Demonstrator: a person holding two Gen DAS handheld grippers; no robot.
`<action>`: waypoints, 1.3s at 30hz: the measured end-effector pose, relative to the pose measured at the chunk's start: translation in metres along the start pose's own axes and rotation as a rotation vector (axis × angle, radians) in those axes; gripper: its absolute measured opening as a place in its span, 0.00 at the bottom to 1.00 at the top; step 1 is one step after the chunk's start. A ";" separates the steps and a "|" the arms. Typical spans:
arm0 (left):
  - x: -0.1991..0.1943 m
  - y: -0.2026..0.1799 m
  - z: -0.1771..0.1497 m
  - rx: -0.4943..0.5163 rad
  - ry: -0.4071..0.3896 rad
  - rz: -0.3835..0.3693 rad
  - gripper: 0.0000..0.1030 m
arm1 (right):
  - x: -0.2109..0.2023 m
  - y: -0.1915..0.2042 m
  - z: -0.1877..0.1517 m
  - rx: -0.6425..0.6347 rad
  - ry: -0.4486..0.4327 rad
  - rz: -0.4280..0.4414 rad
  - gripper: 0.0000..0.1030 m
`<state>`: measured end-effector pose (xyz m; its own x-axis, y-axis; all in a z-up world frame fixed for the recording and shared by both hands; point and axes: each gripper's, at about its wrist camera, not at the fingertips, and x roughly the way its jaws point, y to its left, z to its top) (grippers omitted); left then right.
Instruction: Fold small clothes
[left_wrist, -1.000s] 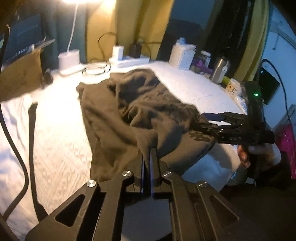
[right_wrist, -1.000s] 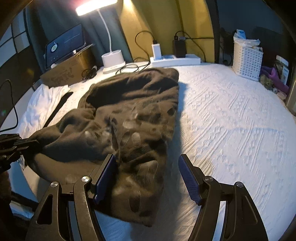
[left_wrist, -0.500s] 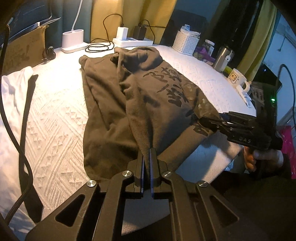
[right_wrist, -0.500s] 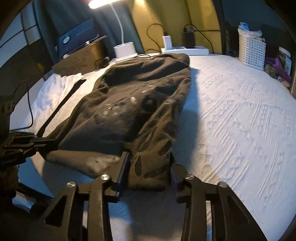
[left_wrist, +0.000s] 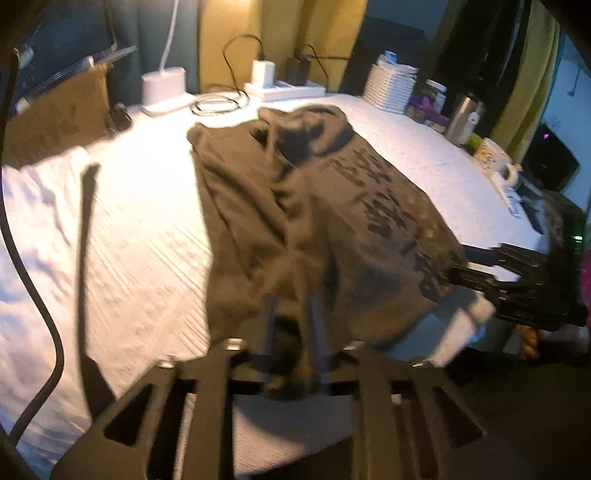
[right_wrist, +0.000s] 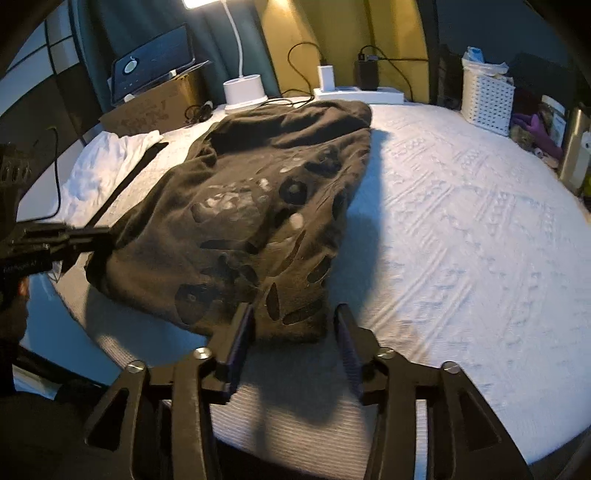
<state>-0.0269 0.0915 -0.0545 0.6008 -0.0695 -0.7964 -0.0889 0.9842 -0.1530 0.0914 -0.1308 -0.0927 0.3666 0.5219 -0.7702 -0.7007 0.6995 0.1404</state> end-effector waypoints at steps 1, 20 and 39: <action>0.000 0.001 0.004 0.001 -0.008 0.020 0.44 | -0.003 -0.003 0.002 0.000 -0.007 -0.012 0.53; 0.031 -0.002 0.072 0.027 -0.034 0.070 0.47 | 0.015 -0.052 0.055 0.060 -0.029 -0.059 0.54; 0.075 0.005 0.131 0.020 -0.038 0.050 0.47 | 0.060 -0.084 0.117 0.087 -0.040 -0.016 0.54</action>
<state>0.1213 0.1120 -0.0380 0.6257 -0.0142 -0.7799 -0.1041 0.9894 -0.1016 0.2436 -0.1007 -0.0782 0.4029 0.5282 -0.7474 -0.6397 0.7466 0.1828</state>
